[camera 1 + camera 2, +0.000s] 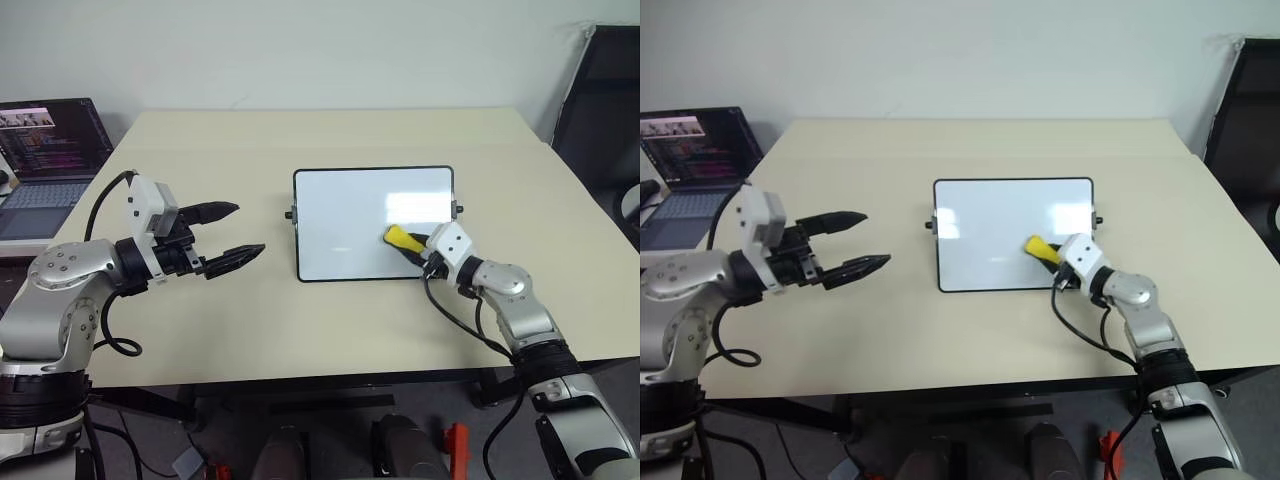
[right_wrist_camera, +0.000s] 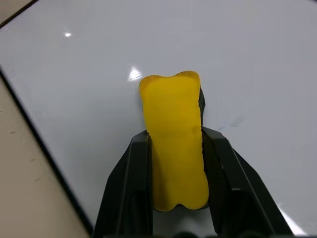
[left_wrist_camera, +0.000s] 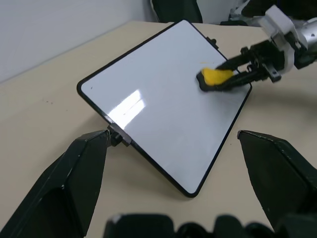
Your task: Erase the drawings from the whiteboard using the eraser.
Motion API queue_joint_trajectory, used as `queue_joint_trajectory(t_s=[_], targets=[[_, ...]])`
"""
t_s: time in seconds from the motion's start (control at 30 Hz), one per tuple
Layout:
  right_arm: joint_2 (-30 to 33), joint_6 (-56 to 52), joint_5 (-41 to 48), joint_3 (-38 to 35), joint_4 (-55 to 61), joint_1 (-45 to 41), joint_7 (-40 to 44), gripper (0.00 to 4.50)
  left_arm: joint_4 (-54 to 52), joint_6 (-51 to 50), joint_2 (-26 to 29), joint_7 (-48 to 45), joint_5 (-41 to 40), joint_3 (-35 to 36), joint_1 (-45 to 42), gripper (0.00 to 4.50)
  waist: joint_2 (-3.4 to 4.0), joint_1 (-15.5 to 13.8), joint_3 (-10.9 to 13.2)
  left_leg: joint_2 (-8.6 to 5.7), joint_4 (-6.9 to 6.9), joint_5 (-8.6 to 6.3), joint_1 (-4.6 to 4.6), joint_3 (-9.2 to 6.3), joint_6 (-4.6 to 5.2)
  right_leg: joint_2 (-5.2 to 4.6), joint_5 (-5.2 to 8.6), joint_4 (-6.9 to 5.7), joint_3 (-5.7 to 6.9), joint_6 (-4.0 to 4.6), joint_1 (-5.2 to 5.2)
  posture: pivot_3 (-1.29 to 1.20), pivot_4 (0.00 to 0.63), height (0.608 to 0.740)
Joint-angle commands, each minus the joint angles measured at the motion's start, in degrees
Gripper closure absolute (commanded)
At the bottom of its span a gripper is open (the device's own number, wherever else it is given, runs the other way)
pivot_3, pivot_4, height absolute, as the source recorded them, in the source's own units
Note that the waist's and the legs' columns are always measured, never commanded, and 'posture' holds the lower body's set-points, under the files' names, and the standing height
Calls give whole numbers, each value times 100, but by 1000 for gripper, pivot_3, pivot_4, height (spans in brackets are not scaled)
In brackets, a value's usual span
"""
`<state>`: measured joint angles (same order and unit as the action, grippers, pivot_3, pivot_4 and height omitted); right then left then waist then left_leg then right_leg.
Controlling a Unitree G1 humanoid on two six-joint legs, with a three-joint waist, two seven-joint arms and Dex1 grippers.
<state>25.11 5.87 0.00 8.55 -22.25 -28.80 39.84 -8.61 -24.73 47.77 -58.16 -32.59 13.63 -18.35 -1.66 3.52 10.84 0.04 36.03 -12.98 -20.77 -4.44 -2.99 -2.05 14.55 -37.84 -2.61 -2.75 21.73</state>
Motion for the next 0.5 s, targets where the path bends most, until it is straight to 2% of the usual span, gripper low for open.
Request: queue_joint_trajectory(t_s=[0.03, 0.23, 0.5], targets=[[-16, -55, -183, 43, -213, 1, -104, 3502, -113, 12, 45, -5, -35, 85, -58, 0, 0, -1, 0, 1, 1, 1, 1, -1, 1, 0, 0, 0, 1, 0, 0, 0, 150, 740], [-2, 87, -61, -162, -259, -224, -222, 3502, -55, 26, 32, -21, -13, 35, -138, 0, -2, 9, 0, 2, -1, 3, -6, 0, 4, 1, -2, 0, 0, 2, 7, 0, 150, 740], [147, 640, -209, -643, -941, -437, -1242, 3503, -1, 69, 15, -30, 14, 2, -156, 0, -4, -28, 1, -1, -4, 3, -15, -1, 4, 1, -2, 8, 0, 2, 12, 0, 150, 740]])
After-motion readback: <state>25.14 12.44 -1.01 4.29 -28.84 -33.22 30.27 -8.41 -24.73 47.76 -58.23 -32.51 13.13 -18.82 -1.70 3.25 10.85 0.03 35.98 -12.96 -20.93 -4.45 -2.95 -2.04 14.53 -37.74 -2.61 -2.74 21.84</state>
